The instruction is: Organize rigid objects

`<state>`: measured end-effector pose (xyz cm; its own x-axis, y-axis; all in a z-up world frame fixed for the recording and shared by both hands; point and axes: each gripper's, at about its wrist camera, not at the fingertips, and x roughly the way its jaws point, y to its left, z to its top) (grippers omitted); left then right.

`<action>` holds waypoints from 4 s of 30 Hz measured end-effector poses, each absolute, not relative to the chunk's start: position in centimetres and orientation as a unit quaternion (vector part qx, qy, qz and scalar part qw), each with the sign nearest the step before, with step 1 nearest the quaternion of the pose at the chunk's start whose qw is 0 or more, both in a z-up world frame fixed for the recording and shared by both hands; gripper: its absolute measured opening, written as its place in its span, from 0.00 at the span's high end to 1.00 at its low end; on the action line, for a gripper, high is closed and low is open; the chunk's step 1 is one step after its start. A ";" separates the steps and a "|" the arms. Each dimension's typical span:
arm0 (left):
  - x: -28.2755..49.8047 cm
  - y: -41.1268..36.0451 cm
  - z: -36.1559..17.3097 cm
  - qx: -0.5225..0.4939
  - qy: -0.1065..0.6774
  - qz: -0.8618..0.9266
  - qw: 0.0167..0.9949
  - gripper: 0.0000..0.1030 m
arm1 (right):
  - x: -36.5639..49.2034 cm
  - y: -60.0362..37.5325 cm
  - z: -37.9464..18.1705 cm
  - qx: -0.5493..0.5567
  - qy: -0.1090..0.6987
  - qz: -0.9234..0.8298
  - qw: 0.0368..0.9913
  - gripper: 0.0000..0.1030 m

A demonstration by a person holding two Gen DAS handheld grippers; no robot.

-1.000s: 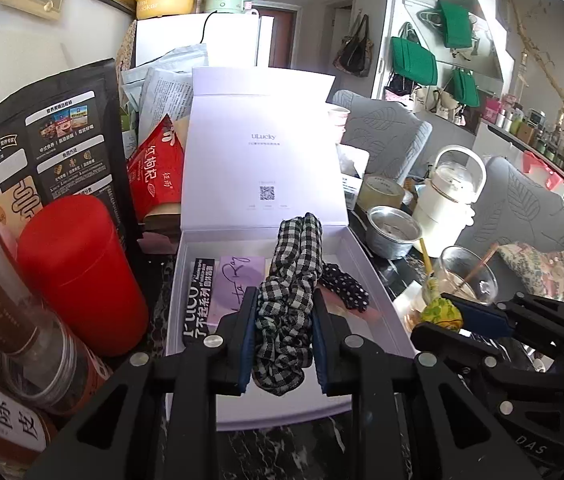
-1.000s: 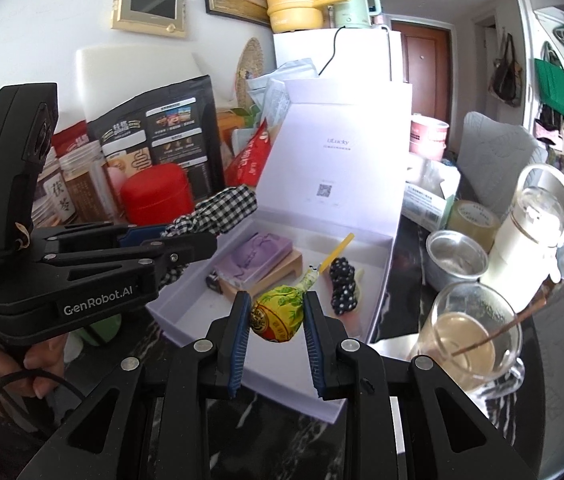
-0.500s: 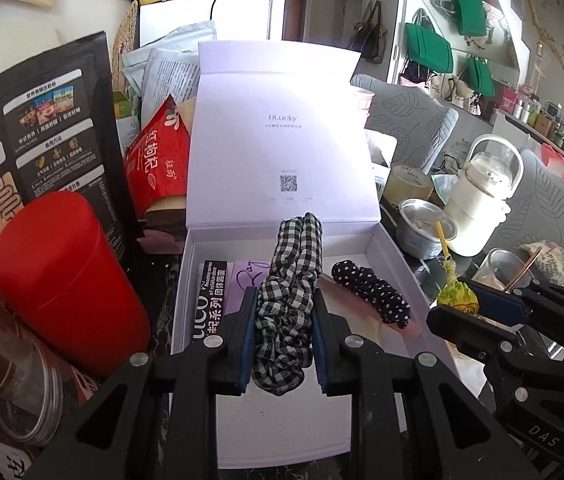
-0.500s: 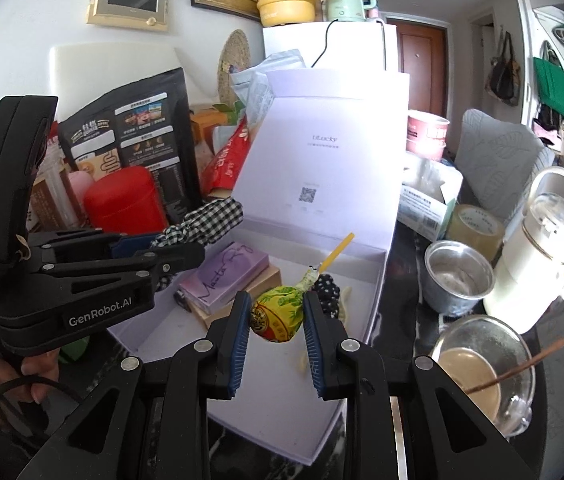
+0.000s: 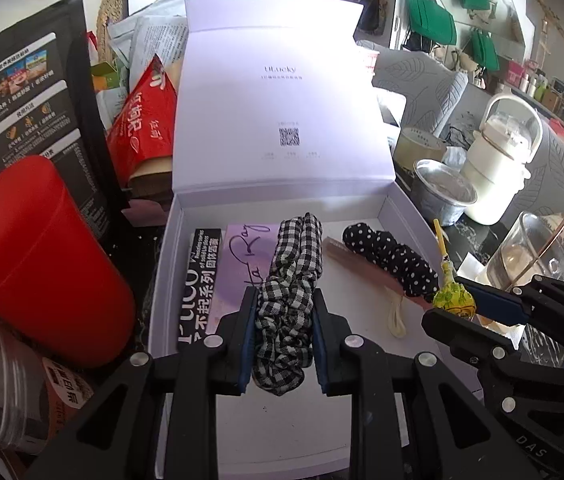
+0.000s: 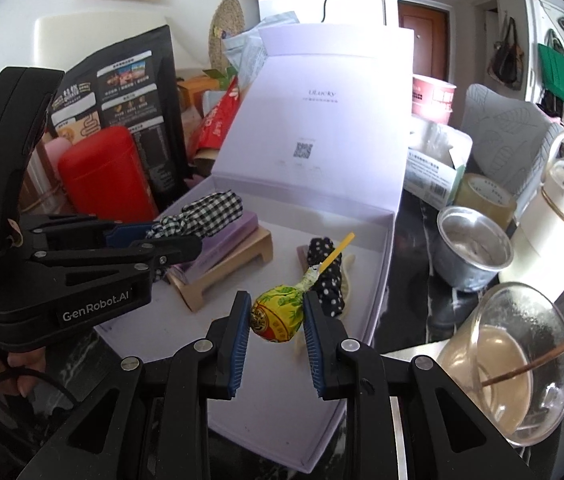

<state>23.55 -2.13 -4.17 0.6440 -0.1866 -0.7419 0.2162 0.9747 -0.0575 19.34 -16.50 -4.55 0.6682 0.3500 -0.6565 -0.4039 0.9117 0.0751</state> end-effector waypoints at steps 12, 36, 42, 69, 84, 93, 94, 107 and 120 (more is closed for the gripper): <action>23.7 -2.9 -5.0 0.038 0.415 -0.113 0.902 0.77 | 19.8 -16.2 -6.2 -0.050 0.367 0.210 0.905 0.75; 24.0 -3.4 -5.0 0.046 0.427 -0.126 0.894 0.77 | 21.0 -15.4 -6.2 -0.069 0.375 0.203 0.902 0.74; 23.4 -4.2 -5.0 0.047 0.432 -0.138 0.890 0.77 | 20.5 -16.0 -5.7 -0.067 0.375 0.194 0.904 0.74; 22.3 -4.0 -4.0 0.024 0.438 -0.124 0.890 0.76 | 17.9 -17.6 -3.0 -0.070 0.359 0.156 0.917 0.61; 21.7 -3.3 -2.6 0.020 0.435 -0.092 0.895 0.25 | 17.4 -18.0 -1.8 -0.077 0.359 0.134 0.921 0.60; 20.4 -1.9 -0.1 0.016 0.413 -0.073 0.908 0.25 | 16.6 -17.8 -0.3 -0.065 0.347 0.138 0.925 0.56; 20.1 -1.7 0.3 0.015 0.409 -0.070 0.910 0.25 | 16.4 -17.7 -0.1 -0.063 0.344 0.139 0.926 0.55; 15.9 1.0 4.8 0.021 0.352 -0.027 0.935 0.03 | 13.2 -17.3 3.5 -0.046 0.306 0.137 0.941 0.28; 10.7 2.3 7.1 0.022 0.325 -0.007 0.945 0.02 | 9.1 -16.7 5.8 -0.039 0.288 0.143 0.946 0.20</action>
